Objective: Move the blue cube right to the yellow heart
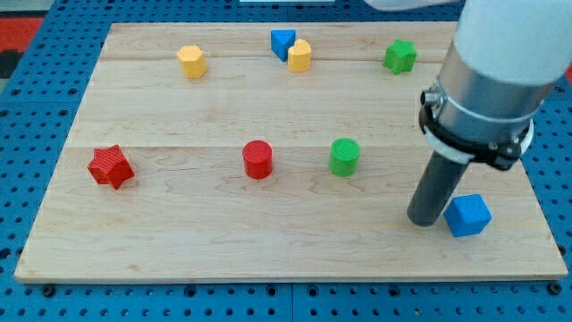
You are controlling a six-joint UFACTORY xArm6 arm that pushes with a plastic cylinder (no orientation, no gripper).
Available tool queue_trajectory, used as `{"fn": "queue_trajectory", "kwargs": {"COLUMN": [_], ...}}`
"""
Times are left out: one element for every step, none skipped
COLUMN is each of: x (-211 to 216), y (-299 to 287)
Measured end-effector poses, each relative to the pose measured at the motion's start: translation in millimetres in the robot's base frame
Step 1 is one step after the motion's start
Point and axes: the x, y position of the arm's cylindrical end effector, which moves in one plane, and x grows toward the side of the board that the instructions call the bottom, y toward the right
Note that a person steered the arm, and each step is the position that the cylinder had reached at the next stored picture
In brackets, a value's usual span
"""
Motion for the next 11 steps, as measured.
{"fn": "queue_trajectory", "kwargs": {"x": [34,60,47,-11,-46,-80,-117,-153,-205,-242,-263], "y": [-11,38,81,55,-7,-32,-32,-38,-54,-58,-64]}}
